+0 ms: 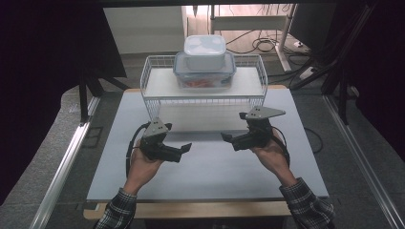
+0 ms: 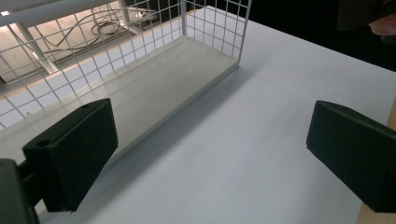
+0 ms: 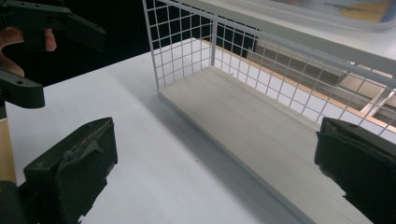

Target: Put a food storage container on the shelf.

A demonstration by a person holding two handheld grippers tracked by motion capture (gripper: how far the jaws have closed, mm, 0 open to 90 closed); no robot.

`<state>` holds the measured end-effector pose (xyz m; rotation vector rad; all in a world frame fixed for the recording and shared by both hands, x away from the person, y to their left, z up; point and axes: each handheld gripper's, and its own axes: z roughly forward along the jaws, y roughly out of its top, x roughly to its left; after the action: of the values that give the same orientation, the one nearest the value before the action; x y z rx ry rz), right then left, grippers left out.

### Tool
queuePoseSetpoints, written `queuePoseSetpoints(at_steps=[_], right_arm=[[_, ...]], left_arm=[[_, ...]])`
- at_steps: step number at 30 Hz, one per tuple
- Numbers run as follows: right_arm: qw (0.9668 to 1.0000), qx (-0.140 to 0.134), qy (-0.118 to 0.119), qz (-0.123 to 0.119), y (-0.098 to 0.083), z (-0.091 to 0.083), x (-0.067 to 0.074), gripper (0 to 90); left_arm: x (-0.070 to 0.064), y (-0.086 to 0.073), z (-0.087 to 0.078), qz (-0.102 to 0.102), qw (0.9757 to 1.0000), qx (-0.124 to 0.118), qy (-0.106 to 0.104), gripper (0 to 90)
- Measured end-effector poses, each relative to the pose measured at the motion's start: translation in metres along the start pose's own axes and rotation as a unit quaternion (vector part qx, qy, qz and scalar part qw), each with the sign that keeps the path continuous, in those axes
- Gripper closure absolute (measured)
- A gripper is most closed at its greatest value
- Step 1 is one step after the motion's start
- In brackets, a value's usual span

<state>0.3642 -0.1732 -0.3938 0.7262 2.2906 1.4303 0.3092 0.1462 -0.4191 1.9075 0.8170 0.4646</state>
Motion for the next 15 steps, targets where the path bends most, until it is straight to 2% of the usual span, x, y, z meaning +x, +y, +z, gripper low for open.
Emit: queuePoseSetpoints(at_steps=[4,11,15], right_arm=[[1.0,0.005,0.001,0.007,-0.002,-0.004,0.001,0.0],[1.0,0.005,0.0,0.002,-0.002,-0.011,0.006,0.0],[0.9999,0.01,-0.003,-0.008,-0.004,-0.013,0.01,0.0]], left_arm=[[-0.003,-0.001,-0.005,0.0,1.0,-0.003,-0.004,1.8],[-0.01,-0.006,-0.013,0.017,0.9999,0.0,-0.003,3.2],[-0.013,-0.01,-0.016,0.01,0.9999,-0.006,0.0,3.2]])
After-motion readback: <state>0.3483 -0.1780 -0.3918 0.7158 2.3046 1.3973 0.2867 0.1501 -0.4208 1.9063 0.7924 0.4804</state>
